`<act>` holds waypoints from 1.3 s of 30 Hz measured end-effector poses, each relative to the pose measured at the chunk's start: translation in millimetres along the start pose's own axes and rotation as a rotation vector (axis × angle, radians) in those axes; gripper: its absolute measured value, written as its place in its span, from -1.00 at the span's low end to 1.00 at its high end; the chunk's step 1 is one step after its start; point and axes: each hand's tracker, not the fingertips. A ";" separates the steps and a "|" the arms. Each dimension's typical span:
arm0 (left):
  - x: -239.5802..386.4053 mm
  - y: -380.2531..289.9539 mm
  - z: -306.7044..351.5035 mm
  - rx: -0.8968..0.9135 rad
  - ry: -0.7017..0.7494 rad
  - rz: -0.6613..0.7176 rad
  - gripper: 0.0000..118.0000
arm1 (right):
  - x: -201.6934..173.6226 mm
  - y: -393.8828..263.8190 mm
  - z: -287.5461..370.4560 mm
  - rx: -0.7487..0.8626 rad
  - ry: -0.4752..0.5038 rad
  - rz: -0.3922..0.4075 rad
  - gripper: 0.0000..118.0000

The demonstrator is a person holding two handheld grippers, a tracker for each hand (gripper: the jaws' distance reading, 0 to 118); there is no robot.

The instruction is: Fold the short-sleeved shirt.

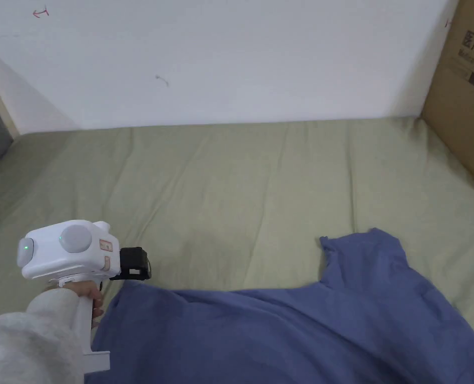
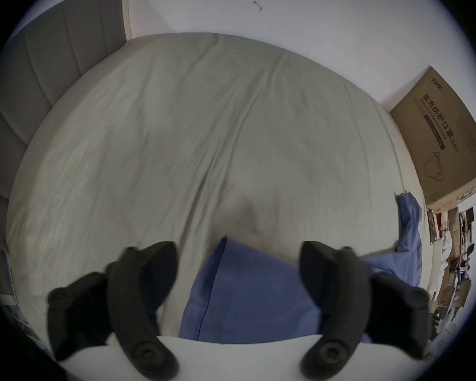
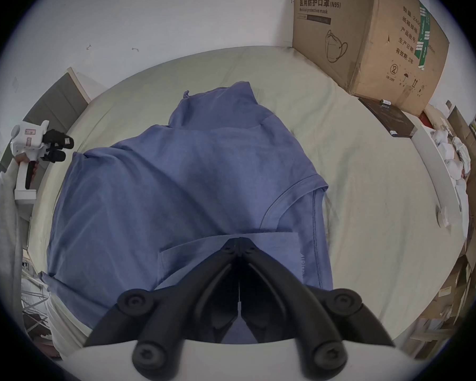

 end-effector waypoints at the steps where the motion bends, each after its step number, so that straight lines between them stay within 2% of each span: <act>1: -2.3 3.4 -11.4 -0.027 0.008 -0.004 0.79 | 0.7 -0.4 -0.1 -0.004 -0.005 -0.001 -1.00; 2: -1.4 2.3 -21.4 -0.045 0.016 0.001 0.87 | 1.9 -1.1 -0.2 -0.007 -0.010 -0.001 -1.00; 3: -1.1 1.4 -29.2 -0.072 0.026 -0.002 0.86 | 3.3 -1.7 -0.6 -0.012 -0.013 -0.003 -1.00; 4: -0.8 -3.2 -35.9 -0.115 0.046 -0.005 0.73 | 4.9 -2.8 -1.3 -0.017 -0.017 -0.007 -1.00; 5: -4.6 -4.6 -46.4 -0.135 0.069 -0.018 0.42 | 6.3 -3.9 -1.5 -0.019 -0.020 -0.010 -1.00; 6: -2.0 -11.6 -49.3 -0.128 0.178 -0.054 0.12 | 7.6 -5.0 -1.8 -0.021 -0.021 -0.014 -1.00; 7: 0.2 -15.2 -42.8 -0.057 0.110 -0.077 0.07 | 8.8 -5.9 -2.5 -0.025 -0.022 -0.018 -1.00; 8: 2.8 -17.7 -34.4 -0.063 0.124 -0.076 -0.05 | 10.1 -6.5 -4.2 -0.031 -0.024 -0.020 -1.00; 9: 3.6 -19.6 -29.0 -0.058 0.123 -0.077 -0.29 | 10.7 -7.0 -5.5 -0.034 -0.026 -0.019 -1.00; 10: 3.5 -20.4 -25.8 -0.047 0.135 -0.091 -0.75 | 10.6 -7.1 -7.3 -0.041 -0.030 -0.015 -1.00; 11: 3.8 -22.1 -21.9 -0.038 0.162 -0.122 -0.97 | 10.5 -6.9 -8.7 -0.046 -0.034 -0.011 -1.00; 16: 3.5 -25.3 2.0 -0.011 0.120 -0.124 -0.97 | 11.2 10.3 -12.3 -0.046 -0.012 -0.005 -1.00; 20: 1.2 -20.0 22.0 0.014 0.093 -0.115 -0.97 | 15.0 56.5 -16.2 0.001 0.038 0.038 -0.98; 21: 1.1 -19.1 25.1 0.018 0.090 -0.120 -0.97 | 17.7 72.3 -20.0 0.003 0.062 0.040 -0.76; 22: 1.7 -20.5 29.9 0.022 0.078 -0.123 -0.97 | 19.2 86.6 -23.7 0.011 0.062 0.036 -0.16; 23: 3.2 -23.2 36.1 0.035 0.065 -0.132 -0.97 | 21.6 105.1 -30.8 0.013 0.068 0.040 0.35; 24: 4.4 -24.4 40.4 0.047 0.068 -0.142 -0.97 | 25.8 125.0 -40.7 0.000 0.076 0.042 0.66; 27: 5.3 -28.2 51.5 0.074 0.073 -0.166 -0.97 | 34.0 172.0 -72.1 -0.018 0.071 0.037 0.68; 32: 1.9 -31.3 59.3 0.087 0.069 -0.180 -0.97 | 40.9 205.3 -142.7 -0.166 -0.051 0.059 0.68; 33: -1.0 -30.3 56.8 0.086 0.068 -0.176 -0.97 | 41.2 204.8 -153.2 -0.195 -0.044 0.037 0.66; 34: -2.4 -30.4 56.0 0.082 0.068 -0.169 -0.97 | 42.4 203.0 -162.8 -0.217 0.003 0.017 0.63; 35: -3.5 -30.8 55.1 0.080 0.067 -0.165 -0.97 | 43.4 199.7 -173.4 -0.261 0.012 0.016 0.60; 36: -3.5 -31.1 54.1 0.077 0.070 -0.162 -0.97 | 41.7 195.2 -182.5 -0.306 -0.025 0.017 0.44; 37: -3.5 -31.3 53.2 0.074 0.072 -0.160 -0.97 | 40.5 190.9 -189.4 -0.305 -0.069 0.054 0.28; 38: -3.0 -31.8 52.9 0.074 0.072 -0.163 -0.97 | 39.1 189.6 -186.7 -0.265 -0.040 0.057 0.28; 39: -2.0 -32.0 52.7 0.074 0.077 -0.171 -0.97 | 36.2 192.6 -181.0 -0.277 -0.051 0.038 0.23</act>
